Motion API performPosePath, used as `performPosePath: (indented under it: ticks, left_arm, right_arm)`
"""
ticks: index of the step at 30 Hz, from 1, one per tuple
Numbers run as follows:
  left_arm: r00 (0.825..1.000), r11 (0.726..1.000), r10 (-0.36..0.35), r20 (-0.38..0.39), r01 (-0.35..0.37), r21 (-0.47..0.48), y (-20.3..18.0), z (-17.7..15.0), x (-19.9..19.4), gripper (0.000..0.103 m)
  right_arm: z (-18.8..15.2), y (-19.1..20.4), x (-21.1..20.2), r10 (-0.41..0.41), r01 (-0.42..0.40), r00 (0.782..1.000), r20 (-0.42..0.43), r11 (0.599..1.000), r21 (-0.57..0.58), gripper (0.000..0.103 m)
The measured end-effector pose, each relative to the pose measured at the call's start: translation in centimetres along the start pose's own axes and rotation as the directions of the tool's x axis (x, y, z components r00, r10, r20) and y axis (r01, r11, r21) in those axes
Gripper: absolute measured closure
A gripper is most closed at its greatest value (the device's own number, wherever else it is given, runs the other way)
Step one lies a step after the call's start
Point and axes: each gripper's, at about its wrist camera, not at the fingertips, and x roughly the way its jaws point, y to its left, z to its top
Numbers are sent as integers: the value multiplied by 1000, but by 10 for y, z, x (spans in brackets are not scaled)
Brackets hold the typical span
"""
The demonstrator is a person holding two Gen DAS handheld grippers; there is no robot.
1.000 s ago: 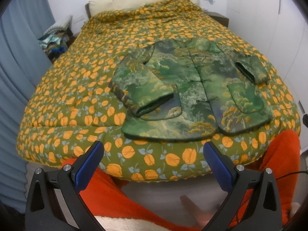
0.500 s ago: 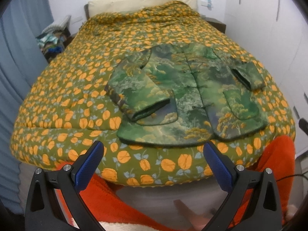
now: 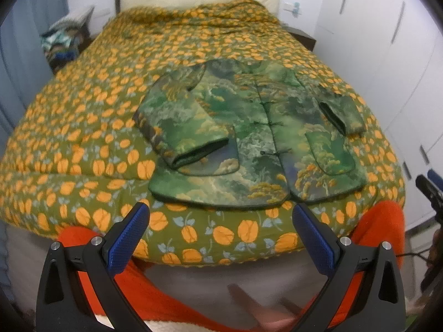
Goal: Fold large clothes
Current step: 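Grasp the folded sleeve with the left gripper and pull it outward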
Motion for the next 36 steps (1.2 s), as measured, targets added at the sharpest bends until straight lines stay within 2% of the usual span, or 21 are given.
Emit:
performPosePath:
  ticks: [11,15,17,18,21,24,26,28,30,31,34,36]
  left_arm:
    - [1000,999,-29,-3,29,34,-8,-4,-1,0]
    - [1000,1000,-3,0,3,17,6,3,9,0]
    - [1000,1000,22,-7,-22,-11,29,11,27,0]
    - [999,999,18,-41,-20,-37,48,18,46,0]
    - [988,995,-44,-145,30,-96,92,27,102,1]
    - [957,983,-143,-253,108,-146,123,36,167,1]
    - [950,983,-154,-272,119,-140,128,40,195,1]
    - [955,992,-97,-280,69,-109,130,45,222,3]
    - [952,994,-84,-296,62,-85,130,50,246,9]
    - [948,994,-93,-304,71,-84,129,51,251,10]
    - [948,980,-172,-267,138,-141,134,55,249,10]
    - [937,967,-228,-266,186,-175,135,53,250,10]
  right_arm:
    - [0,1,1,17,-17,1000,13,1000,-2,0]
    - [0,-2,1,28,-28,999,17,1000,7,0]
    - [0,-4,2,32,-33,999,12,999,10,0]
    - [0,-5,3,33,-33,999,10,999,10,0]
    - [0,-5,3,40,-40,999,10,999,13,0]
    - [-2,-4,3,42,-42,999,5,999,12,0]
    - [-2,-4,4,40,-40,999,-2,999,10,0]
    - [-3,-3,3,39,-39,999,-6,999,9,0]
    - [-3,-3,2,33,-33,999,-10,999,2,0]
    - [-4,-3,2,28,-28,1000,-13,1000,-2,0]
    - [-5,-5,1,12,-13,1000,-22,1000,-5,0]
    - [-6,-8,4,2,-2,1000,-28,1000,2,0]
